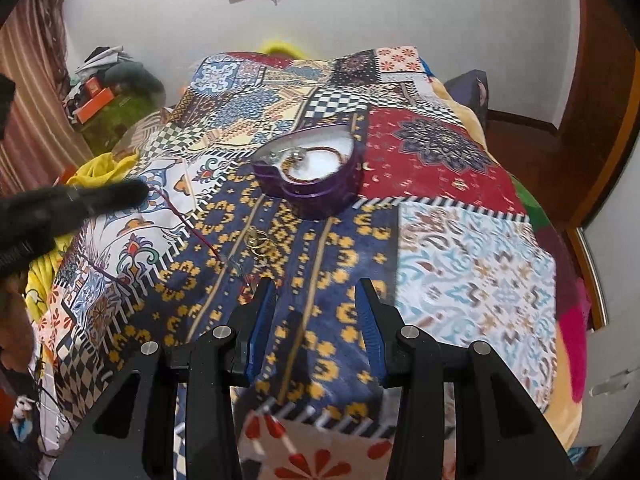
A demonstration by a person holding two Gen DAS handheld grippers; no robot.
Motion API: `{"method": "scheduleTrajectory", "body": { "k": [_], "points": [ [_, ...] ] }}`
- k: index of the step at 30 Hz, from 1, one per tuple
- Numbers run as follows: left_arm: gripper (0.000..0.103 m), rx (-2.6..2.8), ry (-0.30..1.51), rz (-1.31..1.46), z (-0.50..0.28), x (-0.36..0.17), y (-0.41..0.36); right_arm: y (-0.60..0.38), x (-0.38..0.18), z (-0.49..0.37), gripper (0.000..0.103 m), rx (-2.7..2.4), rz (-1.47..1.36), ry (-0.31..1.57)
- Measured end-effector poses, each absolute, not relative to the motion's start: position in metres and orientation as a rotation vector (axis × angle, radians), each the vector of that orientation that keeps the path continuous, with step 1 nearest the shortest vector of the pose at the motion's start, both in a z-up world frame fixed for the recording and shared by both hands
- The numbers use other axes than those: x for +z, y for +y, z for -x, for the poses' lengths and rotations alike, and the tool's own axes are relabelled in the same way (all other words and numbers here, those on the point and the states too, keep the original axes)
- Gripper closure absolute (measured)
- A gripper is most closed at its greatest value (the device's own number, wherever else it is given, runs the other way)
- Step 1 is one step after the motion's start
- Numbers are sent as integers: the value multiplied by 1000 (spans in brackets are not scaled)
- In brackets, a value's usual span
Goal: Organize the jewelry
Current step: 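Grasp the gold rings on the bedspread with the right tool, then carry the gold rings with the right tool into the heart tin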
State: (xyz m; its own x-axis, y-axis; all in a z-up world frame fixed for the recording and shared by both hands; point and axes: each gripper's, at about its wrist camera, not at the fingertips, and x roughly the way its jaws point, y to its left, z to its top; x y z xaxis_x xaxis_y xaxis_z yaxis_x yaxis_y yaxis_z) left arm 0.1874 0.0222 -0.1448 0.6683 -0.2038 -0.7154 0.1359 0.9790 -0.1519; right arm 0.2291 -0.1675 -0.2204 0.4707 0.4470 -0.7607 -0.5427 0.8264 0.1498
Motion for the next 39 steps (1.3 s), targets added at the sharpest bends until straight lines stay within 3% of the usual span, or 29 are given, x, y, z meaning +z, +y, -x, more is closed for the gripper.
{"method": "scheduleTrajectory", "body": {
  "k": [10, 13, 29, 39],
  "points": [
    [103, -158, 735, 105, -184, -119, 51, -125, -239, -230, 66, 654, 193, 897],
    [103, -158, 733, 115, -186, -120, 55, -114, -242, -231, 76, 680, 211, 907],
    [103, -171, 744, 149, -192, -132, 60, -96, -248, -244, 94, 666, 255, 905],
    [103, -179, 720, 142, -189, -118, 55, -115, -230, -240, 95, 654, 196, 887]
  ]
}}
